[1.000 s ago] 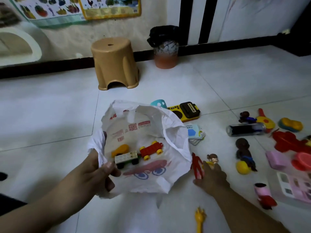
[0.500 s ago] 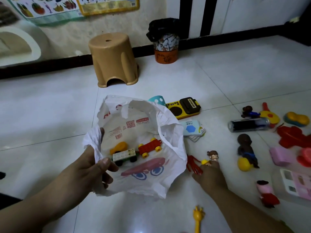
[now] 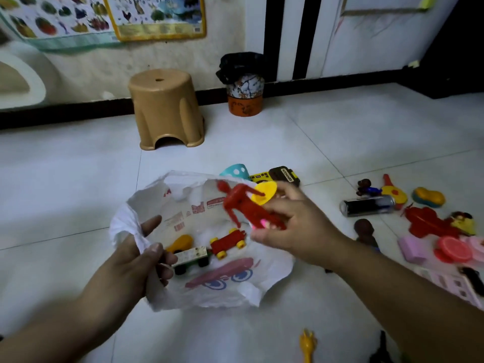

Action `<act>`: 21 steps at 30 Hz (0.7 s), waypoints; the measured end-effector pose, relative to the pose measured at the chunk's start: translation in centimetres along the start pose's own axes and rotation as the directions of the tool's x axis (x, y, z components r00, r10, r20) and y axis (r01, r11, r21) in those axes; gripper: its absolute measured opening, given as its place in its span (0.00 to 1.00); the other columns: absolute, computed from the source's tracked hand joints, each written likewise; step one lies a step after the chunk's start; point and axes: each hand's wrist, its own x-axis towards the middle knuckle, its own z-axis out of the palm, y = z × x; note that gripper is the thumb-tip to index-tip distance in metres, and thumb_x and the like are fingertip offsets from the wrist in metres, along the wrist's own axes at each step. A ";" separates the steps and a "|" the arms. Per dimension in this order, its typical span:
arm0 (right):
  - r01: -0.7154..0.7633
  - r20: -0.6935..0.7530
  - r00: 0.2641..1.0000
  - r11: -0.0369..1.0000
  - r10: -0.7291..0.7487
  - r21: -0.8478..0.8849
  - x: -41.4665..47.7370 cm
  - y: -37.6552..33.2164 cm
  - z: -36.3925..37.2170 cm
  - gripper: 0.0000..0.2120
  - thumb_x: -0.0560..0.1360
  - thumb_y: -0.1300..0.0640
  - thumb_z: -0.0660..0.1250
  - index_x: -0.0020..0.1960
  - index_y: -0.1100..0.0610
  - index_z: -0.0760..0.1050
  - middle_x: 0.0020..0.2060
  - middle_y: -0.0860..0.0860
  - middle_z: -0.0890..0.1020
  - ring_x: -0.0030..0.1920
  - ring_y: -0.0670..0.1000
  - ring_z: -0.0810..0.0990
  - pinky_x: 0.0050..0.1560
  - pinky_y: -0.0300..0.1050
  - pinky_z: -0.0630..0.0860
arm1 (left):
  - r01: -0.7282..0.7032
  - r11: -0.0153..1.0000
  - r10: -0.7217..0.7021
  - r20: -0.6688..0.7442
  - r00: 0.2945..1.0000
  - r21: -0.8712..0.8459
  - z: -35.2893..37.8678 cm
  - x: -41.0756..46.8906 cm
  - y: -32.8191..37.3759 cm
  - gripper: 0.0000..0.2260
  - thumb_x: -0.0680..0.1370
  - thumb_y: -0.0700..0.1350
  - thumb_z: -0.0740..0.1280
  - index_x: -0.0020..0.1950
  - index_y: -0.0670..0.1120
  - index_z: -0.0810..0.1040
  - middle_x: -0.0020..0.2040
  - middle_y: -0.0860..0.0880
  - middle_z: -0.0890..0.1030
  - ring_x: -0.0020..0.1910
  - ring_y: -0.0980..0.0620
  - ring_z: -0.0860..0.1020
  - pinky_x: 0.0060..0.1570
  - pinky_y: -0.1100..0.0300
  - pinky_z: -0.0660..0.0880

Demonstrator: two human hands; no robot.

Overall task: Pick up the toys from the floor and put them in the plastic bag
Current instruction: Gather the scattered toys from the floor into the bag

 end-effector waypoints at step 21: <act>0.091 -0.118 0.984 0.943 -0.135 -0.321 3.8 4.1 9.2 0.11 0.73 0.52 0.65 0.51 0.56 0.81 0.49 0.52 0.80 0.43 0.48 0.77 0.47 0.39 0.74 | 0.042 0.997 -0.048 0.099 0.994 0.065 -2.7 1.0 -1.4 0.07 0.81 0.40 0.58 0.51 0.45 0.76 0.38 0.48 0.81 0.36 0.48 0.78 0.43 0.47 0.76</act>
